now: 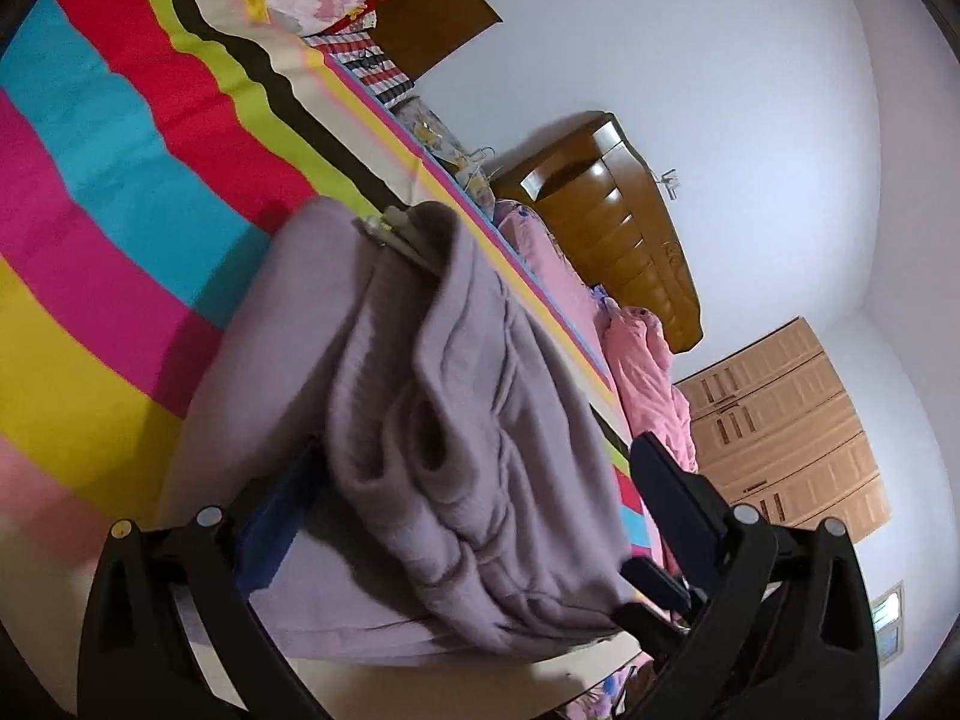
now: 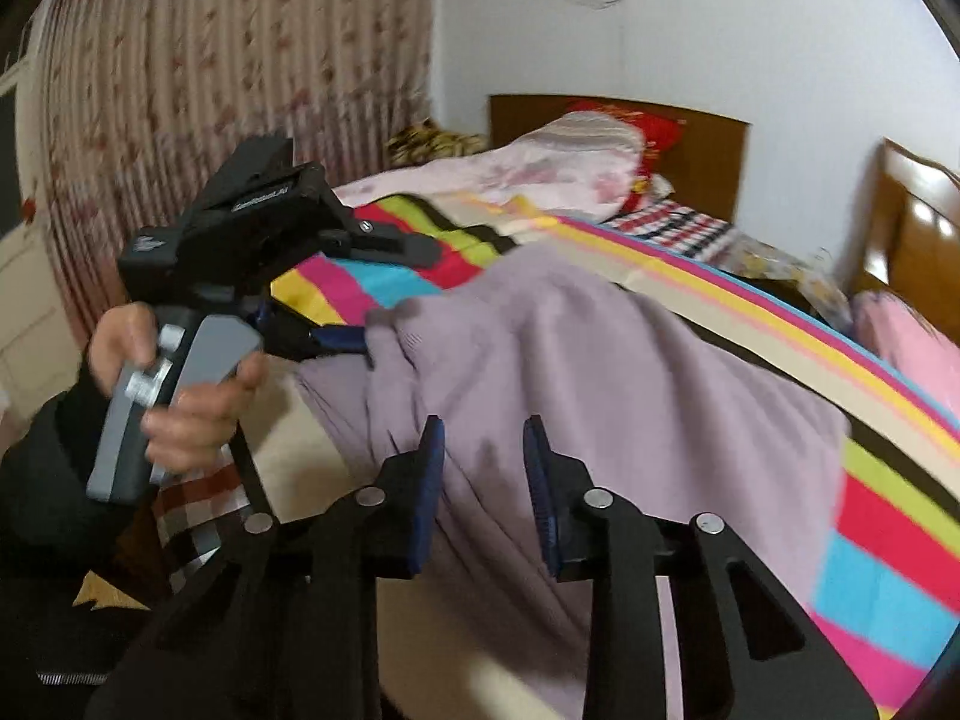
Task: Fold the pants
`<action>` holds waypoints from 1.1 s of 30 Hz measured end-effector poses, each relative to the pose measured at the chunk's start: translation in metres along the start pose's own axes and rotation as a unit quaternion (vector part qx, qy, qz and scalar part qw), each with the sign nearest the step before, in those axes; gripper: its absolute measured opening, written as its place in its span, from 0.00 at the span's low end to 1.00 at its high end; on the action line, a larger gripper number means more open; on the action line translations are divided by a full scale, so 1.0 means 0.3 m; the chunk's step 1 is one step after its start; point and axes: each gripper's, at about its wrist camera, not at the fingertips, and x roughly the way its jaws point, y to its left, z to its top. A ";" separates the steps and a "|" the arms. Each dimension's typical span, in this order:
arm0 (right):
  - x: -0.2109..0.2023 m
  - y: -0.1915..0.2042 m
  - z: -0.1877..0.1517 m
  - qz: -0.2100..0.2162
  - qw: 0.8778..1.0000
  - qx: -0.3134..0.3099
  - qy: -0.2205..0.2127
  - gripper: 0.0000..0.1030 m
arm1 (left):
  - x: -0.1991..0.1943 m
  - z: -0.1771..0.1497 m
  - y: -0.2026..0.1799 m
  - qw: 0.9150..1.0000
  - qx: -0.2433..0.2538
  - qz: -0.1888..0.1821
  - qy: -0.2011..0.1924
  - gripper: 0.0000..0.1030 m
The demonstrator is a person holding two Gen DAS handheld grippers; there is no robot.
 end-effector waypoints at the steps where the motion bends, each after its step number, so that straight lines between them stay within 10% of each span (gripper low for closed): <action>1: 0.036 0.000 0.018 0.000 1.000 -0.005 0.009 0.25 | -0.002 -0.004 0.000 1.000 0.006 -0.002 -0.002 0.98; 16: 0.233 0.111 0.035 -0.031 0.994 -0.070 0.084 0.28 | -0.015 -0.010 0.041 0.999 0.026 -0.030 -0.001 0.98; 33: 0.100 0.104 0.099 0.000 0.999 -0.036 0.012 0.12 | -0.039 0.008 0.076 0.997 -0.037 -0.068 -0.019 0.98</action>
